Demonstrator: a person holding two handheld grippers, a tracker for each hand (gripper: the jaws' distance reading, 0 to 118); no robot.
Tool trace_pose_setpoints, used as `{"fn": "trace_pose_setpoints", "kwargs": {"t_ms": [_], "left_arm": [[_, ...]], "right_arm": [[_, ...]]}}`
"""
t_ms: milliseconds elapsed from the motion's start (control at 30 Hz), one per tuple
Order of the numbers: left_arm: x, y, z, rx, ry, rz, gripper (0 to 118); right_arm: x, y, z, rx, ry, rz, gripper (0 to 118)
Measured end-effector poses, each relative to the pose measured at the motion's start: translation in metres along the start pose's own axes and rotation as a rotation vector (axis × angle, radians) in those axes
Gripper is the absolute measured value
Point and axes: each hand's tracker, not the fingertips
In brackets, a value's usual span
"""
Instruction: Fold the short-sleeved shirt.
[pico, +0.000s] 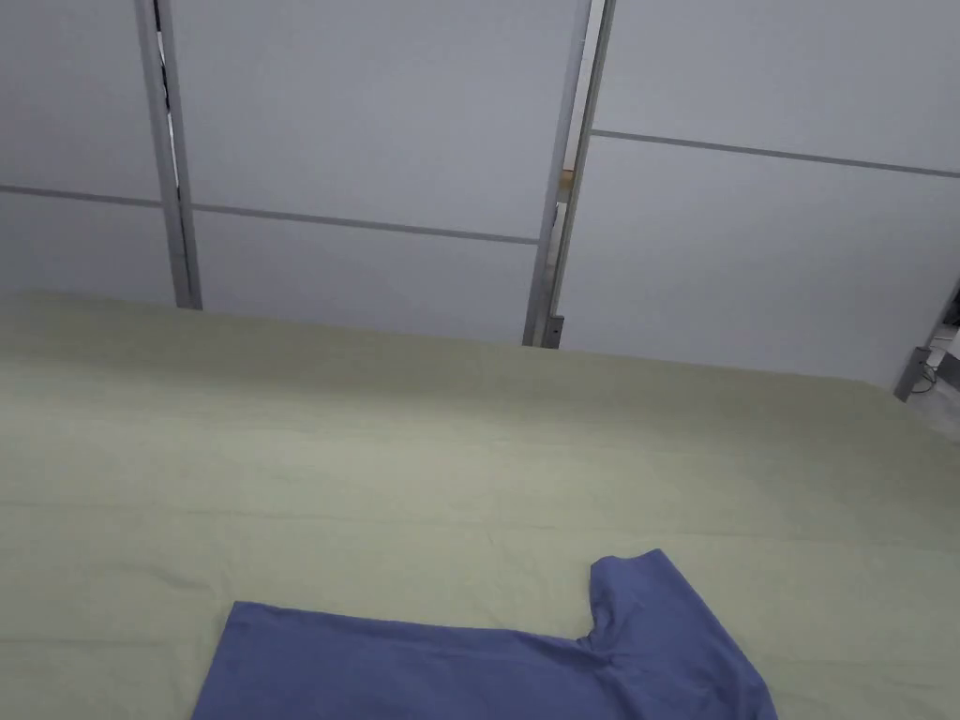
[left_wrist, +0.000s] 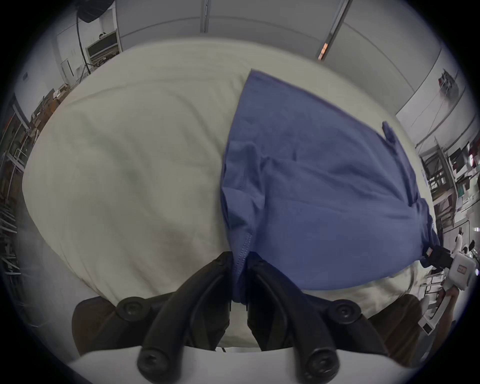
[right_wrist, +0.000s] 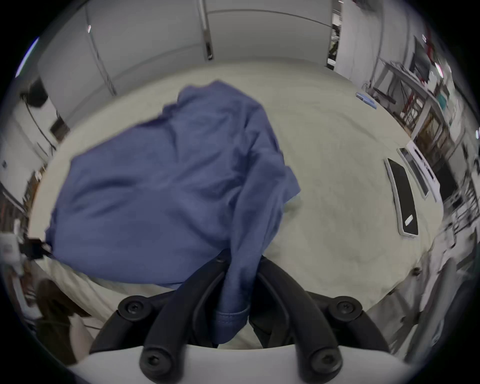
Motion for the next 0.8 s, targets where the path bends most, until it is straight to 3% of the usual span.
{"fn": "trace_pose_setpoints", "kwargs": {"t_ms": [67, 100, 133, 167, 200, 233, 400, 467, 500, 533, 567, 600, 633, 700, 800], "left_arm": [[0.001, 0.002, 0.014, 0.073, -0.001, -0.015, 11], [-0.001, 0.006, 0.024, 0.126, 0.003, -0.014, 15], [-0.001, 0.011, 0.035, 0.177, 0.024, -0.01, 33], [-0.001, 0.02, 0.052, 0.242, 0.05, -0.011, 68], [0.0, 0.03, 0.065, 0.297, 0.07, -0.025, 104], [0.002, 0.04, 0.08, 0.372, 0.051, -0.038, 118], [0.034, 0.09, 0.166, 0.819, -0.065, -0.059, 118], [0.055, 0.105, 0.191, 1.001, -0.161, -0.086, 118], [0.066, 0.111, 0.197, 1.049, -0.16, -0.111, 118], [0.078, 0.117, 0.202, 1.085, -0.145, -0.131, 104], [0.088, 0.118, 0.204, 1.124, -0.14, -0.147, 79], [0.094, 0.117, 0.205, 1.159, -0.149, -0.175, 37], [0.1, 0.114, 0.202, 1.2, -0.153, -0.203, 0], [0.11, 0.108, 0.19, 1.249, -0.118, -0.266, 0], [0.115, 0.116, 0.172, 1.155, -0.097, -0.294, 0]], "right_arm": [[-0.004, 0.005, 0.011, 0.052, -0.021, 0.036, 15], [-0.003, 0.01, 0.019, 0.092, -0.044, 0.051, 26], [-0.002, 0.016, 0.027, 0.133, -0.083, 0.07, 57], [0.0, 0.025, 0.039, 0.199, -0.126, 0.082, 88], [0.003, 0.035, 0.053, 0.269, -0.148, 0.071, 110], [0.003, 0.045, 0.069, 0.345, -0.151, 0.051, 118], [-0.003, 0.096, 0.154, 0.79, 0.011, -0.058, 117], [-0.013, 0.11, 0.177, 0.947, 0.106, -0.042, 104], [-0.024, 0.115, 0.183, 0.997, 0.12, -0.026, 88], [-0.033, 0.121, 0.188, 1.031, 0.101, -0.013, 57], [-0.043, 0.126, 0.191, 1.052, 0.073, -0.003, 32], [-0.05, 0.129, 0.192, 1.068, 0.065, 0.004, 15], [-0.064, 0.13, 0.196, 1.081, 0.077, -0.007, 13], [-0.073, 0.133, 0.197, 1.089, 0.157, -0.018, 9], [-0.082, 0.136, 0.192, 1.108, 0.103, -0.01, 9]]}}
